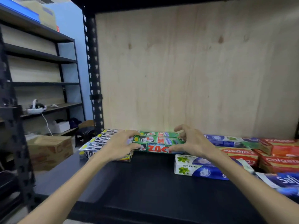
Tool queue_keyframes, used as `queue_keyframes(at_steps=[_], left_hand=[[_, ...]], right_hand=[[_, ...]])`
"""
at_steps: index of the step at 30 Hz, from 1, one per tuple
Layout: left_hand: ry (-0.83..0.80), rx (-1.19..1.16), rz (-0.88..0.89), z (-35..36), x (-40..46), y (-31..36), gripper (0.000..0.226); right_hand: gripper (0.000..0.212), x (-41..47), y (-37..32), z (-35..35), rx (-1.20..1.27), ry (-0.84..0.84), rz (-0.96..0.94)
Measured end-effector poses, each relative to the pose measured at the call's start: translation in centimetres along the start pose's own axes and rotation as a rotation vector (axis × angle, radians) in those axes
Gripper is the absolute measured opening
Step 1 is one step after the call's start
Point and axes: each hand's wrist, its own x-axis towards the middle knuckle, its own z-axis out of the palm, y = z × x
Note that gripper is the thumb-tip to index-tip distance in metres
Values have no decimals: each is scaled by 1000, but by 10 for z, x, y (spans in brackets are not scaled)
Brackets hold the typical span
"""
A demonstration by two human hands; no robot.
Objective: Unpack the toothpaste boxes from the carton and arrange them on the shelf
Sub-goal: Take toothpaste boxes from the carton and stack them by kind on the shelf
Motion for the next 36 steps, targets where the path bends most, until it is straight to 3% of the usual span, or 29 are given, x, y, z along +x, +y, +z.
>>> queue_keyframes(at_steps=[7,12,16,25,31,36], left_hand=[[-42,104,5,32,25,-3,47],[-1,79,-1,36,21,-9,67],[2,95,26,33,18,-12,56],[24,79,18,32,11,-16,56],[135,75,-15,34,-1,-6,70],[251,32,-23,35,-8,9,74]], right_hand=[[85,15,23,5,-54,-51,-33],[94,18,32,9,-2,-57,3],[95,16,35,16,40,-26,9],[97,17,38,23,14,19,-5],[103,17,41,24,-5,28,-20],[93,11,38,25,17,91,-37]])
